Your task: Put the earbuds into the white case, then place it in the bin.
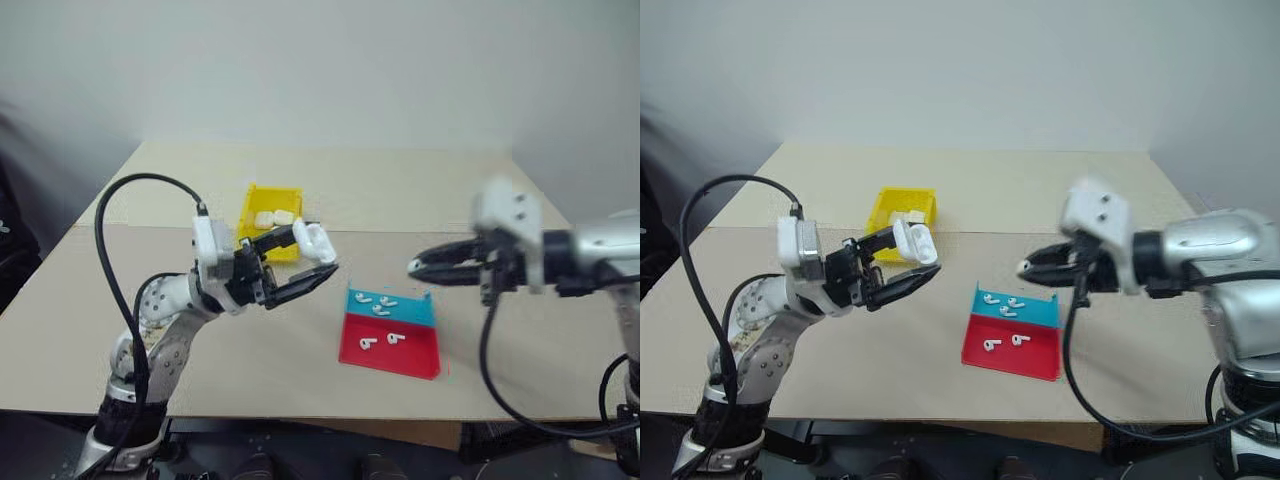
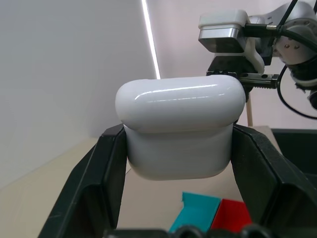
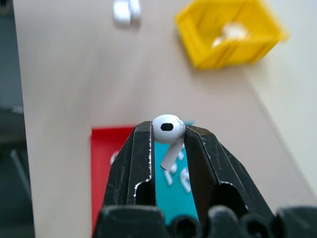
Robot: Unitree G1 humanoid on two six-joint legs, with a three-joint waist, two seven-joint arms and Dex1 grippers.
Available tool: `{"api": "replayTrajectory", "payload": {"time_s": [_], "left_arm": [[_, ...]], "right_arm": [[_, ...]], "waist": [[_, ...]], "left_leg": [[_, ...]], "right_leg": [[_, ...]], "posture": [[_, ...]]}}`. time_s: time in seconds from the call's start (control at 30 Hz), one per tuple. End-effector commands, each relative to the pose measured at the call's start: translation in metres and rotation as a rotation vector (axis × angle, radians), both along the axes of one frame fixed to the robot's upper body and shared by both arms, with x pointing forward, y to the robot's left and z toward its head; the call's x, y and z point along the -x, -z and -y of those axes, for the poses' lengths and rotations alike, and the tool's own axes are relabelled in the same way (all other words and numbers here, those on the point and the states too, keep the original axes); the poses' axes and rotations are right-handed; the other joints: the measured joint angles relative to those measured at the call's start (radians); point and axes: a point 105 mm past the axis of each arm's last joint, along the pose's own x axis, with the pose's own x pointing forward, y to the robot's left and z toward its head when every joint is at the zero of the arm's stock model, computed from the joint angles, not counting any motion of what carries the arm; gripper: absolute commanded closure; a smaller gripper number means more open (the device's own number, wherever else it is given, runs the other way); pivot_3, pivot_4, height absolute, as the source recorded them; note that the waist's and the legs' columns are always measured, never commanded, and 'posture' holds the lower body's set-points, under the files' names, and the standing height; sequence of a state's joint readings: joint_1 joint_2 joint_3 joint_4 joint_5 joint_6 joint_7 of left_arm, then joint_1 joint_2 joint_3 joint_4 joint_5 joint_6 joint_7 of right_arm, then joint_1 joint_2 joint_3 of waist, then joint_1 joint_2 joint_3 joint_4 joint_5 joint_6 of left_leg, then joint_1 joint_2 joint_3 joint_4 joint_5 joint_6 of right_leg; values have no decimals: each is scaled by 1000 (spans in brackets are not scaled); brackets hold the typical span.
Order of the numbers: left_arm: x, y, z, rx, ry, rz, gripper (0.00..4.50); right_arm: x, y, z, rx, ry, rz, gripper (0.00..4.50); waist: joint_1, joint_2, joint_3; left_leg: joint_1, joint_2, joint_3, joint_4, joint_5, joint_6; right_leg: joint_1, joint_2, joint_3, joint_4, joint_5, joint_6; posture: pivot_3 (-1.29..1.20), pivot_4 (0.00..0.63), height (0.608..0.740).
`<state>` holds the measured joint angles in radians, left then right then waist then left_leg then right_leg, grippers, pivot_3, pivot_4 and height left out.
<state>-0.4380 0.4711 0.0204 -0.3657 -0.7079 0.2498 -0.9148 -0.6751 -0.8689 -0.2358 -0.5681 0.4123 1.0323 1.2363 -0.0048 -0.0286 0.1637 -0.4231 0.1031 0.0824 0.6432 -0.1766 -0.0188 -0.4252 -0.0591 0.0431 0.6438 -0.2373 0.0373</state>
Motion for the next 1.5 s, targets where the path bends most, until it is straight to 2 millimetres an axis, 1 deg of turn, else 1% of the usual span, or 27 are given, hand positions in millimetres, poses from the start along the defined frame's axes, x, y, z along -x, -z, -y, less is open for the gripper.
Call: {"api": "replayTrajectory", "payload": {"time_s": [0.03,0.1,0.23,0.37,0.5,0.67,0.87,1.0,1.13,1.27,1.5], "left_arm": [[15,-21,8,38,121,29,1695],[22,-28,11,32,183,4,1695],[32,-28,14,-2,261,-3,1695],[37,-26,15,16,309,4,1695],[42,-23,17,34,348,6,1695],[46,-22,19,40,356,22,1695],[48,-19,20,24,354,23,1695],[47,-16,21,6,349,22,1695],[48,-16,22,6,350,24,1695],[47,-16,23,4,351,32,1695],[46,-19,23,15,353,31,1695]], "right_arm": [[13,-36,0,-175,-89,226,3535],[20,-48,-1,-288,-149,289,3535],[34,-60,-3,-460,-285,348,3535],[37,-70,-7,-589,-392,397,3535],[37,-72,-19,-666,-507,376,3535],[28,-63,-38,-673,-574,321,3535],[27,-54,-51,-659,-629,280,3535],[32,-53,-56,-663,-677,249,3535],[37,-47,-60,-655,-720,200,3535],[36,-38,-64,-640,-725,166,3535],[33,-33,-69,-649,-708,160,3535]], "waist": [[-8,0,0],[-11,0,0],[-11,0,0],[-10,0,0],[-12,0,0],[-11,0,0],[-10,0,0],[-10,0,0],[-10,0,0],[-10,0,0],[-10,1,0]], "left_leg": [[0,0,0,0,0,0],[0,0,-1,0,0,0],[0,0,-1,0,0,0],[1,0,-1,0,0,0],[1,0,-1,0,0,0],[1,0,-1,0,0,0],[1,0,-1,0,0,0],[1,0,-1,0,0,0],[1,0,-1,0,0,0],[1,0,-1,0,0,0],[1,0,-1,0,0,0]], "right_leg": [[0,0,0,0,0,0],[0,0,0,1,0,1],[1,0,0,1,0,1],[1,0,0,1,1,0],[1,1,0,1,1,0],[1,1,0,1,3,-2],[1,0,0,1,3,-3],[1,0,0,1,3,-3],[1,0,0,0,3,-3],[1,0,0,0,3,-3],[1,0,0,0,3,-3]], "posture": [[0,150,740],[0,150,740],[0,150,740],[0,150,740],[0,150,740],[0,150,740],[0,150,740],[0,150,740],[0,150,740],[0,150,740],[0,150,740]]}}
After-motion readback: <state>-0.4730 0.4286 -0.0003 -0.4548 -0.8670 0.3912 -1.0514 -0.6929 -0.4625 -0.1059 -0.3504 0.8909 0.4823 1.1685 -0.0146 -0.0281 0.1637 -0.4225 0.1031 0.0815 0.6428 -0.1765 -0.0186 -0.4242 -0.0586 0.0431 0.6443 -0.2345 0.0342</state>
